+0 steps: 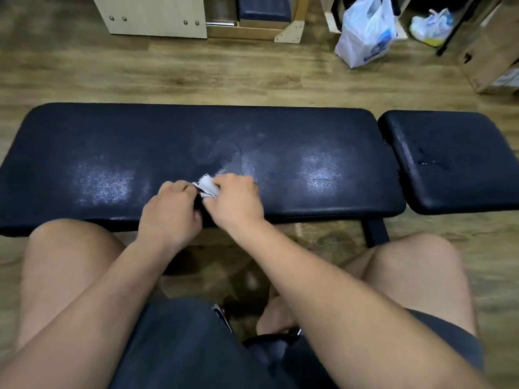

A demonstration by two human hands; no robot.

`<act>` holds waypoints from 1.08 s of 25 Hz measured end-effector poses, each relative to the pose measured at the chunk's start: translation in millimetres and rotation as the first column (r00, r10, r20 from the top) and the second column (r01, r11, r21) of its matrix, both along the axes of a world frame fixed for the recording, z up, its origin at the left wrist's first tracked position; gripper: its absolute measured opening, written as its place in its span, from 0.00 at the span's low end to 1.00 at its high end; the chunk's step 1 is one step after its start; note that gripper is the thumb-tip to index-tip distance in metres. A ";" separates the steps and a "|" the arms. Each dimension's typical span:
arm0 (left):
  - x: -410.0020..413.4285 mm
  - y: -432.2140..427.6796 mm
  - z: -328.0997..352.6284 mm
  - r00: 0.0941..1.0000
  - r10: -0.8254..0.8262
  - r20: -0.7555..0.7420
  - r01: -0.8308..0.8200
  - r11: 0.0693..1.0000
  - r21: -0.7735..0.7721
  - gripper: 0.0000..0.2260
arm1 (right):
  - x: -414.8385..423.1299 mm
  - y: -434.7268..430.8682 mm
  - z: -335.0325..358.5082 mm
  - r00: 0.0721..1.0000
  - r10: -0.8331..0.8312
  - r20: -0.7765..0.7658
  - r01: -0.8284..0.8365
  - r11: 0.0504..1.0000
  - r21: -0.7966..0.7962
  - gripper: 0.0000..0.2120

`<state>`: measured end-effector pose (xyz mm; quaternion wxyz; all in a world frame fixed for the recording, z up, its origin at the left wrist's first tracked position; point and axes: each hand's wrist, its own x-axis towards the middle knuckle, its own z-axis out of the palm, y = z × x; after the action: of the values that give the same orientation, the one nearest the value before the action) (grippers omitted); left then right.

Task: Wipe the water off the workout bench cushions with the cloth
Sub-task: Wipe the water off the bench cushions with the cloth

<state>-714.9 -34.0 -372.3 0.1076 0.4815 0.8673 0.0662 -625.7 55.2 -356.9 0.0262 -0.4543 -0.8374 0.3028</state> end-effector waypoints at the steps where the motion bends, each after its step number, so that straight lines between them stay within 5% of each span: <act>1: -1.7 -1.7 -1.4 1.000 0.001 0.010 -0.001 1.000 0.013 0.13 | 0.9 8.3 -1.6 0.999 -0.022 -0.033 0.021 0.999 -0.026 0.09; 5: -14.9 4.5 -8.1 0.999 -0.036 0.011 0.036 0.998 0.051 0.29 | 124.2 111.7 -0.2 0.942 -0.321 0.097 0.291 0.926 0.240 0.14; 9: -16.5 19.4 -10.4 0.999 0.000 -0.039 -0.002 0.999 -0.052 0.32 | 206.4 177.3 25.1 0.706 -0.682 0.190 0.597 0.718 0.359 0.15; 13: -17.8 20.1 -10.1 0.998 0.010 -0.065 -0.012 0.999 -0.042 0.32 | 93.3 125.6 -4.2 0.816 -0.570 0.095 0.503 0.782 0.368 0.19; 16: -14.5 17.0 -12.3 0.998 0.015 -0.066 -0.018 0.999 -0.032 0.32 | -16.5 62.7 -12.4 0.961 -0.274 0.020 0.272 0.958 0.092 0.13; 18: -12.2 17.9 -14.2 0.997 0.023 -0.069 -0.024 1.000 -0.012 0.32 | -32.9 62.5 -9.8 0.978 -0.200 -0.061 0.198 0.980 -0.035 0.12; 22: -11.7 21.9 -14.0 0.996 0.066 -0.058 -0.068 0.997 -0.035 0.32 | 80.0 145.3 -5.4 0.921 -0.385 0.057 0.367 0.908 0.201 0.14; 27: -11.8 25.0 -12.9 0.996 0.079 -0.048 -0.080 0.996 -0.032 0.32 | 201.9 231.8 21.0 0.670 -0.697 0.256 0.568 0.703 0.427 0.22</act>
<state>-726.7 -9.0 -385.2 0.0926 0.4460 0.8891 0.0443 -423.8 287.0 -335.8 0.0311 -0.7608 -0.6471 0.0387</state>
